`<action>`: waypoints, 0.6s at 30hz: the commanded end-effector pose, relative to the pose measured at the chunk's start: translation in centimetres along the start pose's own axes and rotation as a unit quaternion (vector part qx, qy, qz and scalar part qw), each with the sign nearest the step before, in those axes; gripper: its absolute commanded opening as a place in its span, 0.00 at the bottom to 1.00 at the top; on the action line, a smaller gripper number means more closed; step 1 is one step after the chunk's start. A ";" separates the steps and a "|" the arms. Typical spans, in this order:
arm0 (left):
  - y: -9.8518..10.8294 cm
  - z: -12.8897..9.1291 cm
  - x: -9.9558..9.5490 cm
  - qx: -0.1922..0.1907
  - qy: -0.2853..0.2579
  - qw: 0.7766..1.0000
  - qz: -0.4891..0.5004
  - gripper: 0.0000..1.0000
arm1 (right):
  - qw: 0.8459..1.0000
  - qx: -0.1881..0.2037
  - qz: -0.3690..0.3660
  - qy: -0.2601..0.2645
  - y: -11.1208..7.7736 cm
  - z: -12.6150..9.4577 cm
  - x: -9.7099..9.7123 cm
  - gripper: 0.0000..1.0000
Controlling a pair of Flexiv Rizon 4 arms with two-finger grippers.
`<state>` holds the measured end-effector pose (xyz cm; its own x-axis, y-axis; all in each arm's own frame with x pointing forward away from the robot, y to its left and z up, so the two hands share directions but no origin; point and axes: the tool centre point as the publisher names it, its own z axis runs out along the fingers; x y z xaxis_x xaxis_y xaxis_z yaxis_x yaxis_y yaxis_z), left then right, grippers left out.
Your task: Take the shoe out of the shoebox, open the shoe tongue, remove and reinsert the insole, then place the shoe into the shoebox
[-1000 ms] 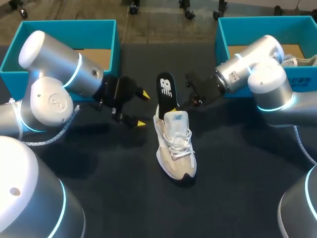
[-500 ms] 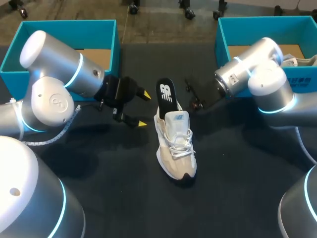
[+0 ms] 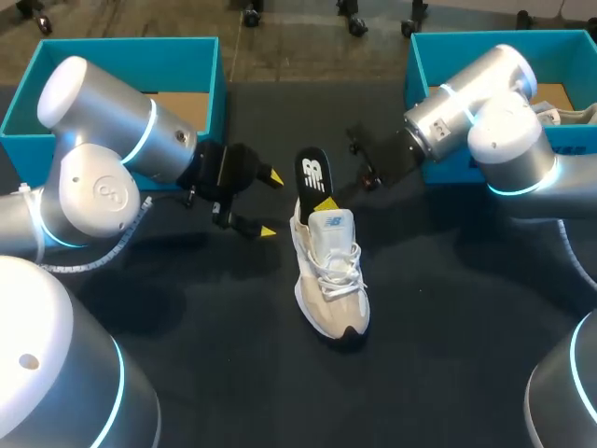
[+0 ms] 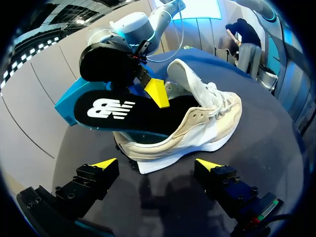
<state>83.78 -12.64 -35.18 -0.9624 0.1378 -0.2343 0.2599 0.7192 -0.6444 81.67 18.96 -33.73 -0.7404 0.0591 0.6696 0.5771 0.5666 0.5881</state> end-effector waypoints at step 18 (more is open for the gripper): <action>0.1 0.0 0.4 0.002 -0.001 1.000 -0.001 1.00 | 0.997 0.028 0.061 0.032 -3.0 1.8 1.0 0.00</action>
<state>83.42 -12.47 -35.19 -0.9634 0.1344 -0.2319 0.2560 0.7183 -0.6470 79.12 18.86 -35.58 -0.6389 0.0728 0.7659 0.6374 0.6076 0.4739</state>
